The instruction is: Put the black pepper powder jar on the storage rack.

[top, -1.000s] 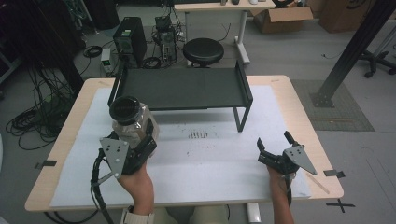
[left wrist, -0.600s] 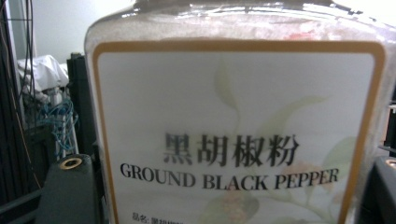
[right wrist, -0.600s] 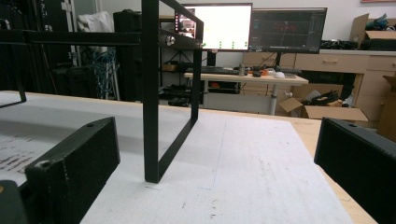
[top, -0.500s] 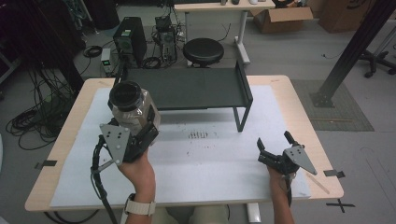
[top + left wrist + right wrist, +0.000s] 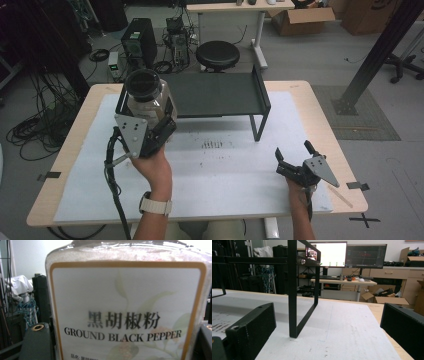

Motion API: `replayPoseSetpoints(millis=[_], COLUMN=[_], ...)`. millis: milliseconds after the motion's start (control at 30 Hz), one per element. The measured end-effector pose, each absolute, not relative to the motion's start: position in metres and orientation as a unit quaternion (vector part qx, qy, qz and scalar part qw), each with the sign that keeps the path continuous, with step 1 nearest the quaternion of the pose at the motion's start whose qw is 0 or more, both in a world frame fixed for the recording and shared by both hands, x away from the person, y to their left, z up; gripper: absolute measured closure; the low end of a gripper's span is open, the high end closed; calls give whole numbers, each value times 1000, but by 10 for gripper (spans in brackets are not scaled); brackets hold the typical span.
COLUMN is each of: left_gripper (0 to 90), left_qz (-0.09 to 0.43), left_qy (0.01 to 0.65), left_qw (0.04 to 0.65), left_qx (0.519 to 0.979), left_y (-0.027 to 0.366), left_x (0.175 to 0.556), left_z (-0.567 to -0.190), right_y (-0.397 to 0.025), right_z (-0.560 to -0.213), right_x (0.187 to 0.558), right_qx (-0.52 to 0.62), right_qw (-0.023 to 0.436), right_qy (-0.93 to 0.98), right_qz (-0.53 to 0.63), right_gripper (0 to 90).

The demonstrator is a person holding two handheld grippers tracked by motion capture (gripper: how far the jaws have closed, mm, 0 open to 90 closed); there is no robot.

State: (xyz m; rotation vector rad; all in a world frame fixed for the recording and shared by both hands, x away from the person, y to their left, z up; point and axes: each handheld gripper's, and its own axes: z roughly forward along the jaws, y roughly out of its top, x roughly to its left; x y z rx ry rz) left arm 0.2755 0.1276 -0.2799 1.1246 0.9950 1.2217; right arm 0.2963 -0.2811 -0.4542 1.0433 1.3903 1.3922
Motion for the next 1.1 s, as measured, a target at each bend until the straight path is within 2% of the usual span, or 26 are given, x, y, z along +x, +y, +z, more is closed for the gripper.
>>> replayPoseSetpoints(millis=[1100], left_gripper=[249], left_qz=[489], left_qy=[429], left_qw=[579], left_qx=[492], left_y=[87], left_x=[365], left_z=[-253], right_y=[-281], right_z=[-454], right_x=[296], right_qx=[419], right_qw=[443], right_qy=[561], right_qz=[559], right_gripper=[0])
